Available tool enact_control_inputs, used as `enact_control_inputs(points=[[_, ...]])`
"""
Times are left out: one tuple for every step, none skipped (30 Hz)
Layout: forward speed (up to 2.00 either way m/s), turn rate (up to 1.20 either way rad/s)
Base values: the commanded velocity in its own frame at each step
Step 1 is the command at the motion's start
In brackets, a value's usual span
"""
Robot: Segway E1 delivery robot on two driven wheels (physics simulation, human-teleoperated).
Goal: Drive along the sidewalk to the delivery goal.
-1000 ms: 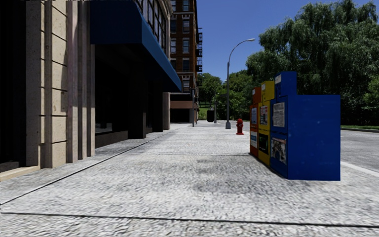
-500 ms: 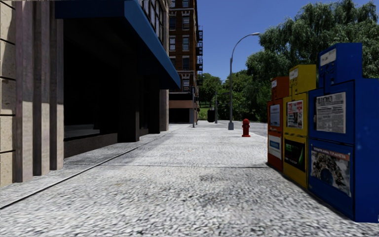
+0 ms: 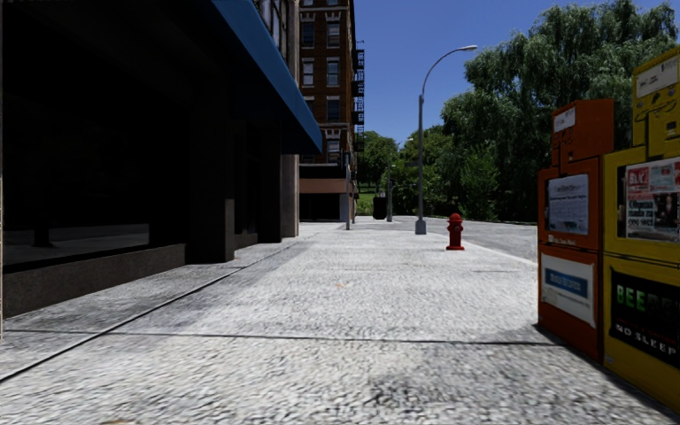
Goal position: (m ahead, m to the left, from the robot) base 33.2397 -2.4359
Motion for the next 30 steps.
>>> enact_control_inputs(points=[[2.0,0.0],[2.0,0.0],[2.0,0.0],[2.0,0.0],[2.0,0.0],[2.0,0.0],[2.0,0.0],[2.0,0.0],[2.0,0.0],[2.0,0.0],[2.0,0.0],[2.0,0.0],[2.0,0.0],[2.0,0.0],[2.0,0.0],[2.0,0.0],[2.0,0.0],[2.0,0.0],[2.0,0.0],[2.0,0.0],[2.0,0.0],[2.0,0.0],[2.0,0.0],[2.0,0.0],[2.0,0.0],[2.0,0.0],[2.0,0.0],[2.0,0.0],[2.0,0.0],[2.0,0.0]])
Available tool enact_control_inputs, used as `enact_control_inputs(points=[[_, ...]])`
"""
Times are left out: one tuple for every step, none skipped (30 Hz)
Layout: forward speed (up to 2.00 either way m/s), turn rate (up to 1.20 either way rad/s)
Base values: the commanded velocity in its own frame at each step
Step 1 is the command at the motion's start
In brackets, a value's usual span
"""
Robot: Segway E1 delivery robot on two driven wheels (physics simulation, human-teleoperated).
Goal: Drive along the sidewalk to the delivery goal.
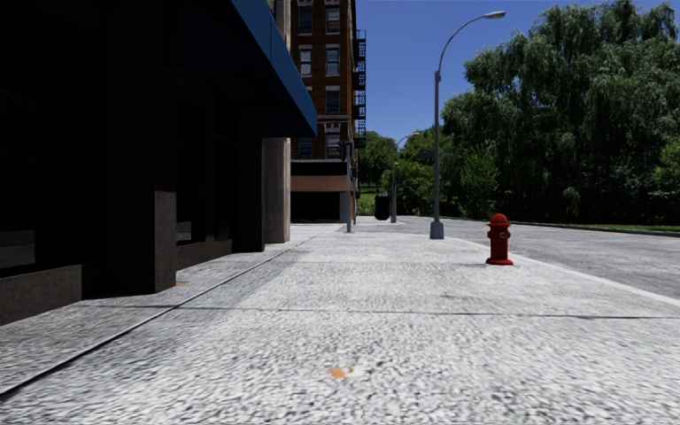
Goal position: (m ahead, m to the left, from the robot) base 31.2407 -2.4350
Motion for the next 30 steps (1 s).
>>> enact_control_inputs(points=[[2.0,0.0],[2.0,0.0],[2.0,0.0],[2.0,0.0],[2.0,0.0],[2.0,0.0],[2.0,0.0],[2.0,0.0],[2.0,0.0],[2.0,0.0],[2.0,0.0],[2.0,0.0],[2.0,0.0],[2.0,0.0],[2.0,0.0],[2.0,0.0],[2.0,0.0],[2.0,0.0],[2.0,0.0],[2.0,0.0],[2.0,0.0],[2.0,0.0],[2.0,0.0],[2.0,0.0],[2.0,0.0],[2.0,0.0],[2.0,0.0],[2.0,0.0],[2.0,0.0],[2.0,0.0]])
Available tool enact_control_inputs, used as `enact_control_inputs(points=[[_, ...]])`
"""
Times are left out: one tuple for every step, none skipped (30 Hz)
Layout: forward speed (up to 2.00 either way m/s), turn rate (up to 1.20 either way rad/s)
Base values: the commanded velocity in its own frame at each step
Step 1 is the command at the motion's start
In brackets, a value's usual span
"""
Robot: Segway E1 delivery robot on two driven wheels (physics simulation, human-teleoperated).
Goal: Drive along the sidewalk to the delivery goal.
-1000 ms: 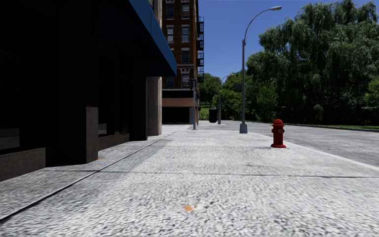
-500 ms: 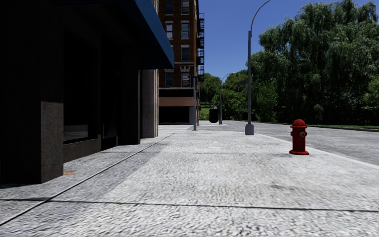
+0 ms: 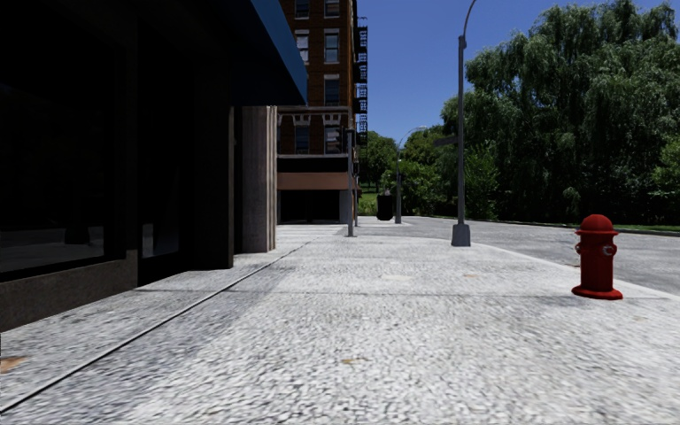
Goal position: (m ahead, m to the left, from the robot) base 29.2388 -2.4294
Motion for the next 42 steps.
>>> enact_control_inputs(points=[[2.0,0.0],[2.0,0.0],[2.0,0.0],[2.0,0.0],[2.0,0.0],[2.0,0.0],[2.0,0.0],[2.0,0.0],[2.0,0.0],[2.0,0.0],[2.0,0.0],[2.0,0.0],[2.0,0.0],[2.0,0.0],[2.0,0.0],[2.0,0.0],[2.0,0.0],[2.0,0.0],[2.0,0.0],[2.0,0.0],[2.0,0.0],[2.0,0.0],[2.0,0.0],[2.0,0.02],[2.0,0.03],[2.0,0.07],[2.0,0.09],[2.0,0.09],[2.0,0.1],[2.0,0.1],[2.0,0.1],[2.0,0.1],[2.0,0.1],[2.0,0.1],[2.0,0.1],[2.0,0.1],[2.0,0.1],[2.0,0.1],[2.0,0.1],[2.0,0.1],[2.0,0.1],[2.0,0.1]])
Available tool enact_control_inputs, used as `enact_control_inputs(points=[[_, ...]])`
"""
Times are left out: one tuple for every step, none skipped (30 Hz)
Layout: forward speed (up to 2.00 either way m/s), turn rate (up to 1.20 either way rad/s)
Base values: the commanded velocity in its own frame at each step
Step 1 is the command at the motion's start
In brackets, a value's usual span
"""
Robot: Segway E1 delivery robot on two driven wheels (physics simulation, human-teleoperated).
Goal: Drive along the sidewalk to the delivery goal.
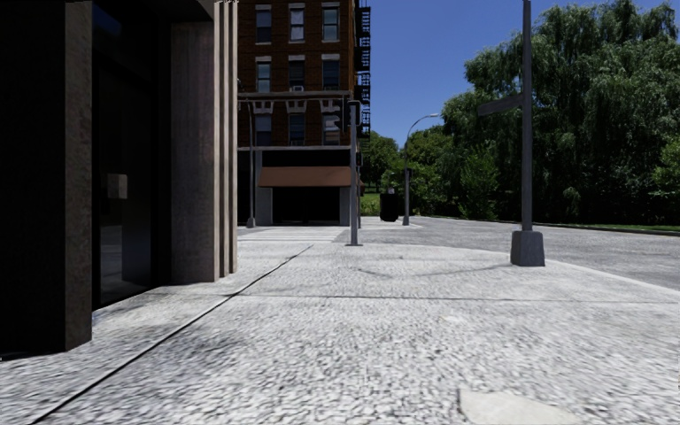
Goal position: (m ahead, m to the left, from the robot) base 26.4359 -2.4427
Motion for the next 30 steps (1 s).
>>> enact_control_inputs(points=[[2.0,0.1],[2.0,0.1],[2.0,0.1],[2.0,0.1],[2.0,0.11],[2.0,0.11],[2.0,0.11],[2.0,0.12],[2.0,0.13],[2.0,0.14],[2.0,0.15],[2.0,0.17],[2.0,0.17],[2.0,0.19],[2.0,0.21],[2.0,0.21],[2.0,0.21],[2.0,0.21],[2.0,0.21],[2.0,0.21],[2.0,0.21],[2.0,0.21],[2.0,0.21],[2.0,0.21],[2.0,0.22],[2.0,0.25],[2.0,0.27],[2.0,0.27],[2.0,0.28],[2.0,0.28]])
